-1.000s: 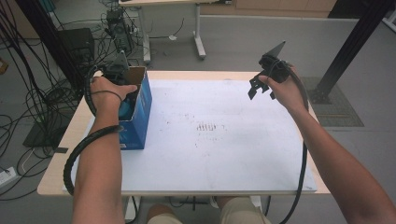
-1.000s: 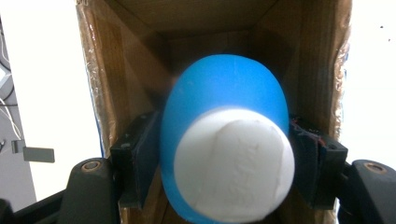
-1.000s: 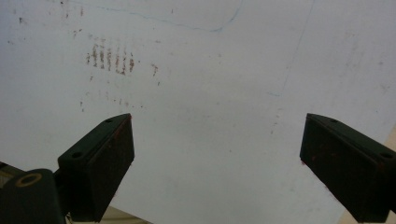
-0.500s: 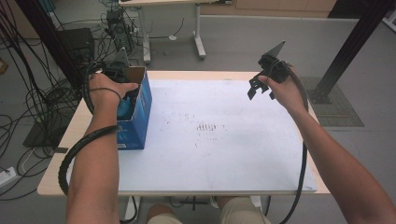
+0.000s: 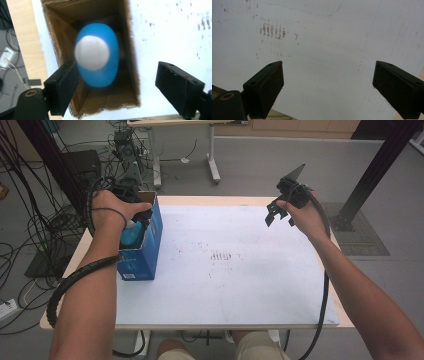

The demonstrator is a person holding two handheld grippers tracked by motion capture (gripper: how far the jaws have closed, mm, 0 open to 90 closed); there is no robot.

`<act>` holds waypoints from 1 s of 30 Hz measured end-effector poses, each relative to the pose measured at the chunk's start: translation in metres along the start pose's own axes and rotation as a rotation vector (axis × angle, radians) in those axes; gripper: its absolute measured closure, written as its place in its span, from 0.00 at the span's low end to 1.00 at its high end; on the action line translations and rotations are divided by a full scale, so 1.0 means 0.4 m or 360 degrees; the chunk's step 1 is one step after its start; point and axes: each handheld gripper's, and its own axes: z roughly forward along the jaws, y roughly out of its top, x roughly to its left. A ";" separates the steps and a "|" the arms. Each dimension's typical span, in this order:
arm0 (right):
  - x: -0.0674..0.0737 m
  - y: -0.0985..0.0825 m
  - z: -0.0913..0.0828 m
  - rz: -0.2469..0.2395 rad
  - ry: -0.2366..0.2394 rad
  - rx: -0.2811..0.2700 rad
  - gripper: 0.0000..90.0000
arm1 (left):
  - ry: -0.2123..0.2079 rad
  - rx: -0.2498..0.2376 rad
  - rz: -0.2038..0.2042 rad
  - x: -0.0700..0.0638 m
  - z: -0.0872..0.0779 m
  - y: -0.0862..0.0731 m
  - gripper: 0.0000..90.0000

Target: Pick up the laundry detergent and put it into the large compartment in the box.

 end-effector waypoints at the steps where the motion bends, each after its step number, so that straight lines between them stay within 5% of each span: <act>1: 0.000 0.001 0.000 0.0000 0.0000 0.0001 0.11 | -0.0006 -0.0004 0.0029 -0.008 -0.005 0.002 0.20; 8: 0.006 0.008 0.006 -0.0001 -0.0006 0.0011 0.11 | -0.0026 -0.0036 0.0266 -0.088 -0.028 0.017 0.17; 11: 0.005 0.012 0.009 -0.0001 -0.0008 0.0017 0.11 | 0.0035 -0.0036 0.0358 -0.136 -0.033 0.022 0.17; 15: 0.003 0.014 0.010 0.0007 -0.0006 0.0017 0.11 | 0.0027 -0.0042 0.0466 -0.179 -0.040 0.027 0.16; 30: -0.005 0.023 0.015 0.0025 0.0008 0.0033 0.11 | -0.0065 -0.0124 0.0921 -0.289 -0.062 0.013 0.13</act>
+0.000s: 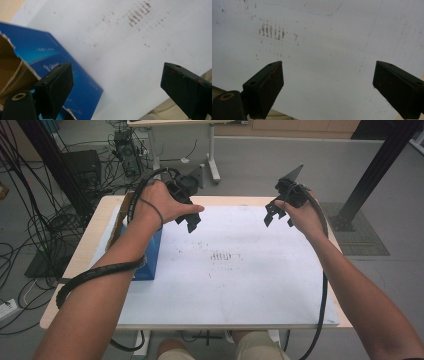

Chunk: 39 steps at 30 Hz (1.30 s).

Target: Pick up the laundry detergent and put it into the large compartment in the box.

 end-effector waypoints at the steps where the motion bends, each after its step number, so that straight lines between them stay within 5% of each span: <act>1: -0.001 0.000 0.000 0.0002 0.0003 0.0000 0.11 | -0.0008 -0.0003 0.0030 -0.007 -0.001 0.004 0.13; 7: 0.001 0.002 0.002 0.0004 0.0000 0.0006 0.11 | -0.0020 -0.0004 0.0201 -0.054 -0.004 0.029 0.13; 19: -0.007 0.002 0.000 0.0014 -0.0003 0.0006 0.11 | -0.0007 -0.0013 0.0355 -0.115 -0.013 0.062 0.12; 39: -0.010 0.006 0.004 0.0017 0.0000 0.0010 0.11 | -0.0026 -0.0024 0.0451 -0.141 -0.013 0.079 0.12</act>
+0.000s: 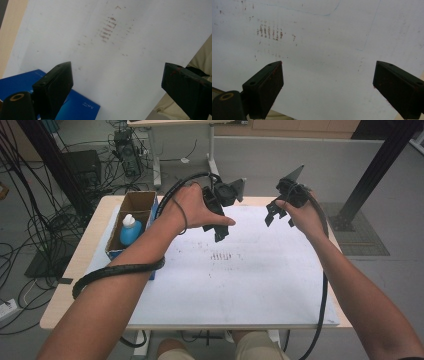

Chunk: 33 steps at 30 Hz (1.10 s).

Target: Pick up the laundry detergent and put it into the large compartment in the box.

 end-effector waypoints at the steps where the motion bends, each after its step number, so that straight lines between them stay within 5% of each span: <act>1: 0.001 0.001 0.000 -0.0001 -0.0001 0.0001 0.11 | -0.0003 -0.0002 0.0003 0.000 -0.001 0.000 0.12; 33: 0.001 0.004 0.001 -0.0001 -0.0004 0.0007 0.11 | -0.0010 -0.0028 0.0039 -0.003 -0.012 0.001 0.12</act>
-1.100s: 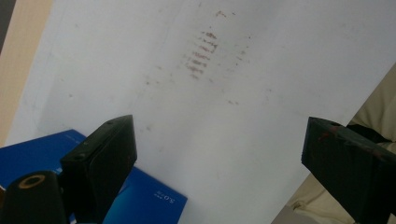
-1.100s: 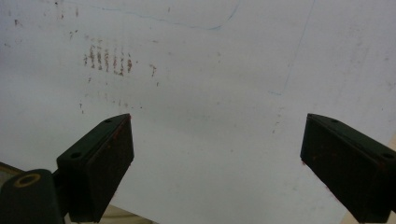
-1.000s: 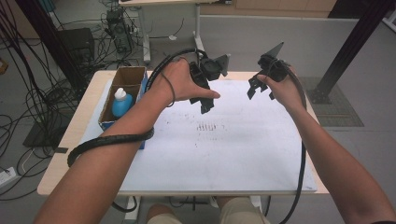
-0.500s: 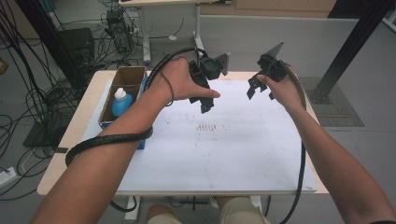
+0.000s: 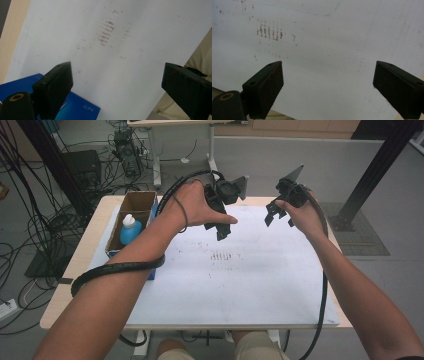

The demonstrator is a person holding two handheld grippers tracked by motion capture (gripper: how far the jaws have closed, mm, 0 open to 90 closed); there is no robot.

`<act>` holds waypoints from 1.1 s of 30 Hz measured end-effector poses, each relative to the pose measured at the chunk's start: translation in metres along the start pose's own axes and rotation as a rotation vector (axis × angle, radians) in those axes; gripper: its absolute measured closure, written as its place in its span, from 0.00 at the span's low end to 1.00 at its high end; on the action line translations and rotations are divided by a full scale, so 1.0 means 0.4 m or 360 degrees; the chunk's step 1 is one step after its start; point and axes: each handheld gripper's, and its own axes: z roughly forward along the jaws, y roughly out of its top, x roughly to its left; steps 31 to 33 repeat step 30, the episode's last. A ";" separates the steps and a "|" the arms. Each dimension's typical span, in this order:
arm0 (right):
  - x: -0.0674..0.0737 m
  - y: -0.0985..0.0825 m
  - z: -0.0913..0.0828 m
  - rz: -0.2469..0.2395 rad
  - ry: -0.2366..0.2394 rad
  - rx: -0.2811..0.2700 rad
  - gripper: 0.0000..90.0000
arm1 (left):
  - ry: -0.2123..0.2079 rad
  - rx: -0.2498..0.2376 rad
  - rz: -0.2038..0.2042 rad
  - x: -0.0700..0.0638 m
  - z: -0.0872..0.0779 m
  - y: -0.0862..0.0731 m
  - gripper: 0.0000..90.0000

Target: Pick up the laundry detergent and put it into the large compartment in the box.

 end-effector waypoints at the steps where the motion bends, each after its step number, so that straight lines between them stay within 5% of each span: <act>1: 0.000 0.000 0.000 0.0001 0.0002 -0.0002 0.11 | -0.0001 -0.0003 -0.0003 0.000 0.001 -0.001 0.12; 33: 0.011 0.003 0.006 -0.0012 -0.0002 -0.0001 0.10 | -0.0010 -0.0008 -0.0009 0.003 0.001 -0.011 0.11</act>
